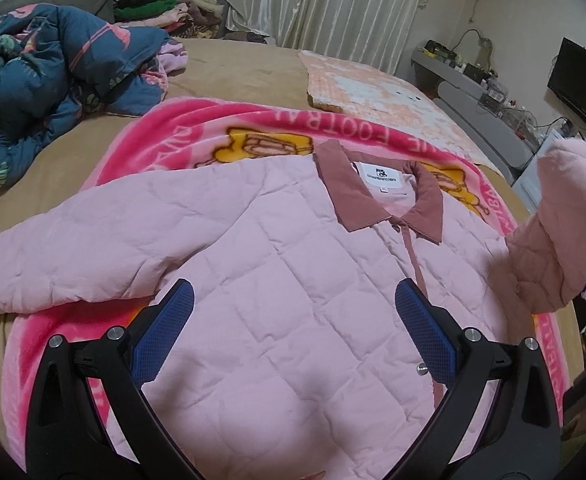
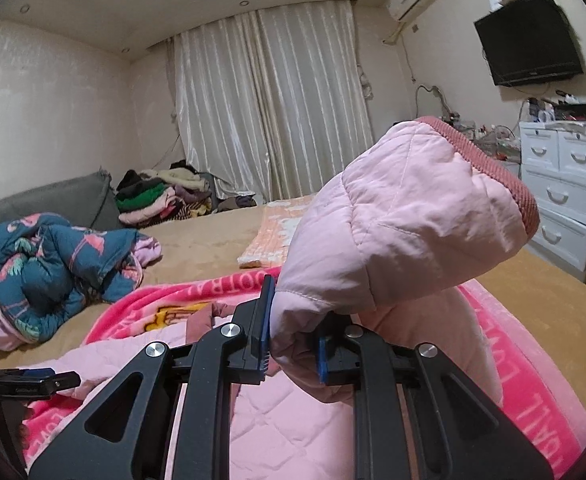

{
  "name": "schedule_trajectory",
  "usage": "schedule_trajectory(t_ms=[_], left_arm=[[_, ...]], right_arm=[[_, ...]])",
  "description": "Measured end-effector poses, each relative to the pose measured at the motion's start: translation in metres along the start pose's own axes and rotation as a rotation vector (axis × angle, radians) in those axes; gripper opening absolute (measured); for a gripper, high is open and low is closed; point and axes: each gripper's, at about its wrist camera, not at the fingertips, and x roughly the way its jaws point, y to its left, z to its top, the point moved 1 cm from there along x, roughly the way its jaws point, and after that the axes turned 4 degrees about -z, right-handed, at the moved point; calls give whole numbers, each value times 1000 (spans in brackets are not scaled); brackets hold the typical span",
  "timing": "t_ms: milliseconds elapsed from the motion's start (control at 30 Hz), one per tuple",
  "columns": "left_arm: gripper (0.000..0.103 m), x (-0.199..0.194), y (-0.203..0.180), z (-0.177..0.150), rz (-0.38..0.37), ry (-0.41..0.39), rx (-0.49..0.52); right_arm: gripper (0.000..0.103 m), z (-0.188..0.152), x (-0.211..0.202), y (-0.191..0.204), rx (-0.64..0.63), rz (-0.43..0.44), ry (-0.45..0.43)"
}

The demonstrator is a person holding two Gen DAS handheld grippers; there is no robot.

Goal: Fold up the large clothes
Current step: 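Lift the held sleeve up off the bed with the right gripper, then lay the sleeve across the jacket front and open the right gripper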

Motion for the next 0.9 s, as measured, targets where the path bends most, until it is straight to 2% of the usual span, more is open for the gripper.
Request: schedule_trajectory(t_ms=[167, 467, 900], left_arm=[[94, 7, 6, -5, -37, 10, 19], [94, 11, 20, 4, -70, 2, -6], [94, 12, 52, 18, -70, -7, -78]], right_arm=[[16, -5, 17, 40, -83, 1, 13], [16, -15, 36, 79, -130, 18, 47], [16, -62, 80, 137, -234, 64, 192]])
